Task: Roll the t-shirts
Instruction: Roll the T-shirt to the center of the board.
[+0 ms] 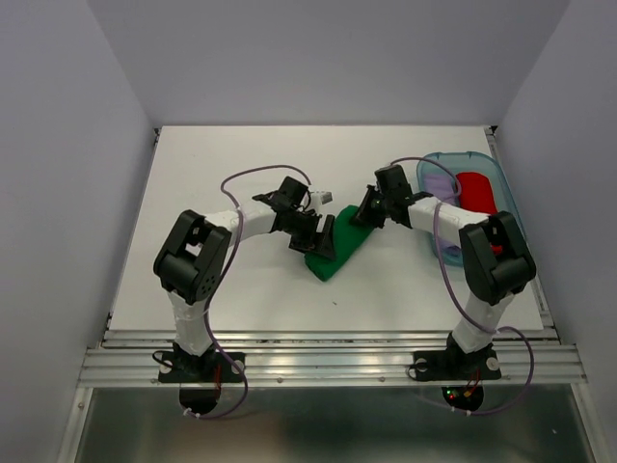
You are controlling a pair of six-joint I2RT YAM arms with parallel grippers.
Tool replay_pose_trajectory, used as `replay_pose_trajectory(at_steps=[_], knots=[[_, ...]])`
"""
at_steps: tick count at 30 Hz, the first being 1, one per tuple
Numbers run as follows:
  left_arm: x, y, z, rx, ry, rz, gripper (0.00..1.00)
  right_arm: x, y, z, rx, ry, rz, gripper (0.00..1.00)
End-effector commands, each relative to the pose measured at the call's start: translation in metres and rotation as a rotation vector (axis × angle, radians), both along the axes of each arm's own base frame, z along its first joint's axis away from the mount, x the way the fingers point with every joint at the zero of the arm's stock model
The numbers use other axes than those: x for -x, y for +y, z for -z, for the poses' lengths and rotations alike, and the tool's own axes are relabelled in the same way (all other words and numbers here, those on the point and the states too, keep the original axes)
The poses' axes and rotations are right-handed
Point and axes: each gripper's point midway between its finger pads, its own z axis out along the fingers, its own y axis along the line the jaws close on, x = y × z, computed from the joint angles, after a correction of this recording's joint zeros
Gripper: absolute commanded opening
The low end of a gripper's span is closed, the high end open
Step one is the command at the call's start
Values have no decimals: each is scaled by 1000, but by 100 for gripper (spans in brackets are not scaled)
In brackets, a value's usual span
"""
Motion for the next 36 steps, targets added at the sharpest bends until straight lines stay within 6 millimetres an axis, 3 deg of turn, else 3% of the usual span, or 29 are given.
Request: replay_pose_trajectory(at_steps=[1, 9, 11, 13, 14, 16, 17, 19, 20, 24, 29, 36], knots=[[-21, 16, -29, -76, -129, -51, 90, -21, 10, -10, -2, -70, -14, 6], [-39, 56, -82, -172, -291, -326, 90, -20, 7, 0, 16, -53, -11, 6], [-41, 60, -101, -143, -328, -394, 86, -19, 8, -10, 6, -70, -15, 6], [-37, 58, -107, -101, -311, -441, 81, -19, 8, -18, 4, -84, -19, 6], [-36, 51, -121, -52, -340, -447, 72, -19, 8, -27, -1, -102, -21, 6], [-29, 42, -124, -13, -331, -462, 59, -20, 7, -35, 2, -117, -25, 6], [-25, 32, -128, 14, -339, -451, 41, -22, 7, -44, 0, -138, -20, 6], [-20, 22, -128, 43, -322, -445, 19, -24, 5, -50, 12, -152, -23, 6], [-18, 16, -127, 69, -304, -454, 0, -26, 4, -53, 20, -164, -20, 7], [-6, -9, -111, 118, -229, -440, 0, -31, 4, -50, 58, -165, -51, 8], [-8, -9, -78, 56, -183, -468, 0, -39, -1, -22, 134, -126, -66, 8], [-11, -3, -19, -85, -152, -422, 0, -34, -26, 20, 273, -66, -22, 5]])
